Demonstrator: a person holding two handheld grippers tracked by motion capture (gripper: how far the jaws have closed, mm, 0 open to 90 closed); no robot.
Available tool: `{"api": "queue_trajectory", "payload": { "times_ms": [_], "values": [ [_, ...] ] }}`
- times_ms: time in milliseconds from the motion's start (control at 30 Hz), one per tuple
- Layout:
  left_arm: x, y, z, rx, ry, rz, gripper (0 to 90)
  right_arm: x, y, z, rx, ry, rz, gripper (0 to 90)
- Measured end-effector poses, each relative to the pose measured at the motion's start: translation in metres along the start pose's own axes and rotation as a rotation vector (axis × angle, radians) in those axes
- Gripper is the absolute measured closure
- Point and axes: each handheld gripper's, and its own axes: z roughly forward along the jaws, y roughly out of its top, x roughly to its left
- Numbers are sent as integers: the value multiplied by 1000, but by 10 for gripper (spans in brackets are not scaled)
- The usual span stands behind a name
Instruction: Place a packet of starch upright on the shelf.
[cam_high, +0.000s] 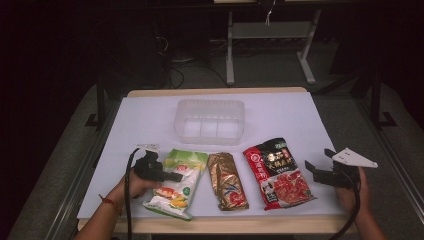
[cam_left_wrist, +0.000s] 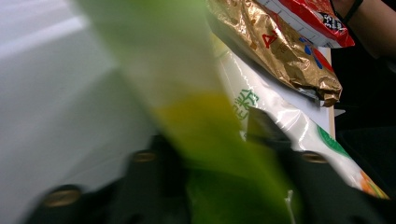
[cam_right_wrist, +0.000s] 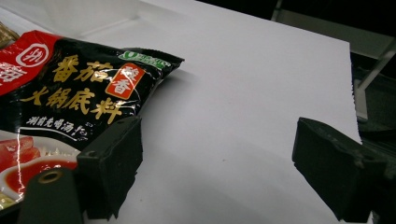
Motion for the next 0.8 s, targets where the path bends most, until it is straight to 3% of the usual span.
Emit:
{"api": "queue_trajectory", "payload": {
  "times_ms": [33, 67, 100, 233, 400, 500, 567, 633, 733, 800],
  "values": [
    [-1, 1, -1, -8, -11, 16, 739, 0, 0, 0, 1, 2, -3, 156],
    [-6, 1, -2, -13, 15, 39, 818, 1, 0, 1, 5, 6, -9, 156],
    [-6, 1, -2, -13, 15, 39, 834, 1, 0, 1, 5, 6, -9, 156],
    [-24, 2, -10, -56, 103, 111, 864, -1, 1, 1, 13, 16, 4, 156],
    [-42, 5, -34, -199, 175, 164, 870, -2, 1, 2, 17, 17, 14, 156],
    [-51, 5, -42, -236, 191, 188, 873, -2, 1, 3, 22, 15, 10, 156],
    [-58, 5, -50, -284, 227, 201, 874, -2, 2, 4, 26, 13, 6, 156],
    [-66, 5, -62, -379, 282, 196, 875, -2, 2, 4, 17, 11, 8, 156],
    [-70, 5, -68, -434, 270, 207, 875, -4, 2, 3, 4, 2, 25, 156],
    [-76, 7, -69, -459, 304, 217, 876, -7, 1, 2, -20, -5, 57, 158]
  ]
}}
